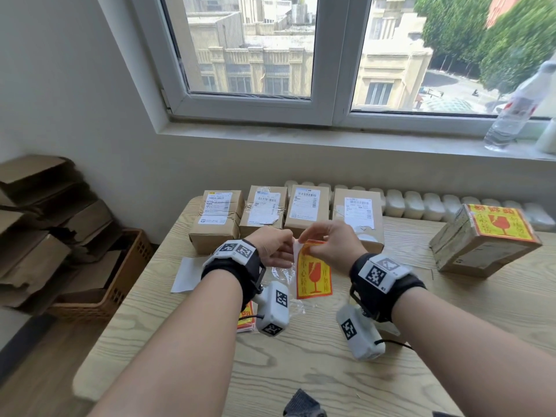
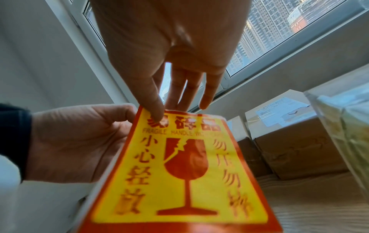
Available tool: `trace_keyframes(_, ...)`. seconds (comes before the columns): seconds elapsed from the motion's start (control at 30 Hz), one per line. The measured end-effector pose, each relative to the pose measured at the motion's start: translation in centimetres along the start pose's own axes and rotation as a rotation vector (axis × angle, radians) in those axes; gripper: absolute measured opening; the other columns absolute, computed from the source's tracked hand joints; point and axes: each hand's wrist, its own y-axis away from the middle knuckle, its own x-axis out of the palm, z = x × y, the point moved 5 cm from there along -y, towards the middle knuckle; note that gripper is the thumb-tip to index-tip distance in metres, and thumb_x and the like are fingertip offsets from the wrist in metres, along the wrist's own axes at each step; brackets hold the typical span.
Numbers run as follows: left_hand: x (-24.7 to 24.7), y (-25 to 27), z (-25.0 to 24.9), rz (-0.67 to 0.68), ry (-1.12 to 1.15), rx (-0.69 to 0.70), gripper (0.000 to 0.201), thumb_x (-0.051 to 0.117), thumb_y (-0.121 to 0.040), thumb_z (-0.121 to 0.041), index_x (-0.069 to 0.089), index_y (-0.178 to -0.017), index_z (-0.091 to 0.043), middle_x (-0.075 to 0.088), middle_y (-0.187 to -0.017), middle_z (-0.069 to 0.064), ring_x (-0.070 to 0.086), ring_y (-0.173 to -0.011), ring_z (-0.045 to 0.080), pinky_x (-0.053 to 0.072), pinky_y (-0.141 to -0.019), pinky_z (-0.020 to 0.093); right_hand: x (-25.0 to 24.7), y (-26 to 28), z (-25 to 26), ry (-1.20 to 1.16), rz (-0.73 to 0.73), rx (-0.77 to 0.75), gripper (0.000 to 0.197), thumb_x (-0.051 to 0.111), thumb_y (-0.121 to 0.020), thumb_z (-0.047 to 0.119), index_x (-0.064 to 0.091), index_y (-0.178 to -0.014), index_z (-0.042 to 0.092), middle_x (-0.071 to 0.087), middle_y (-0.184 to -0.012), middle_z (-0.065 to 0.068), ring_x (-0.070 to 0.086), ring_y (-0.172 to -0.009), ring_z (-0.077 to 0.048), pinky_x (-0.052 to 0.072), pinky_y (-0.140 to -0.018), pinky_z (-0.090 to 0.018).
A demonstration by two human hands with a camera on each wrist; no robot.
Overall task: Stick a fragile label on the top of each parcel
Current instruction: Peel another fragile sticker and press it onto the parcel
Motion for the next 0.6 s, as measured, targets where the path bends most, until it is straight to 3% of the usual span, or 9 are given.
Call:
trace_keyframes(0.1, -0.1, -0.1, 0.1, 0.01, 0.015, -0.007, 0.012, 0.046, -0.09, -0.006, 0.056, -0.085, -0.003, 0.062, -0.051, 0.002, 0.064, -0.064, 0.02, 0.057, -0.055, 0.025, -0.2, -0.2, -0.2, 0.036, -0.01, 0.01, 0.027, 0.072, -0.079, 0.004, 0.067, -0.072, 0.029, 0.07, -0.085, 0.007, 0.067, -0.089, -0.01, 0.058, -0.083, -0.031)
trace_keyframes(0.23, -0.2, 0.0, -0.1, 0.042, 0.012, 0.077, 0.009, 0.055, -0.09, 0.0, 0.061, -0.092, -0.006, 0.067, -0.079, 0.012, 0.067, -0.063, 0.018, 0.059, -0.056, 0.023, -0.5, -0.6, -0.5, 0.081, -0.033, 0.024, 0.032, 0.07, -0.078, 0.001, 0.066, -0.065, 0.03, 0.071, -0.081, 0.004, 0.068, -0.085, -0.013, 0.059, -0.078, -0.035)
trace_keyframes(0.4, -0.3, 0.4, -0.3, 0.108, 0.014, 0.099, 0.029, 0.061, -0.086, 0.007, 0.065, -0.112, -0.006, 0.07, -0.101, 0.017, 0.07, -0.079, 0.021, 0.061, -0.066, 0.026, -0.7, -0.8, -1.2, 0.035, -0.031, 0.074, 0.029, 0.071, -0.079, 0.004, 0.065, -0.063, 0.028, 0.07, -0.081, 0.003, 0.067, -0.085, -0.015, 0.059, -0.079, -0.035)
trace_keyframes(0.53, -0.2, 0.4, -1.0, 0.134, 0.035, 0.163, 0.051, 0.063, -0.075, 0.019, 0.067, -0.113, -0.015, 0.072, -0.095, 0.014, 0.073, -0.076, 0.018, 0.059, -0.063, 0.026, -0.7, -1.1, -1.2, -0.016, -0.012, 0.091, 0.025, 0.076, -0.077, 0.007, 0.067, -0.062, 0.026, 0.071, -0.077, 0.0, 0.069, -0.081, -0.019, 0.059, -0.078, -0.039)
trace_keyframes(0.6, 0.1, 0.3, -1.3, 0.143, 0.022, 0.171, 0.046, 0.065, -0.075, 0.018, 0.068, -0.11, -0.012, 0.073, -0.096, 0.015, 0.073, -0.075, 0.019, 0.06, -0.064, 0.026, -0.6, -1.2, -1.1, -0.018, -0.011, 0.091, 0.024, 0.076, -0.076, 0.009, 0.067, -0.062, 0.026, 0.072, -0.078, -0.002, 0.07, -0.081, -0.02, 0.059, -0.078, -0.04)
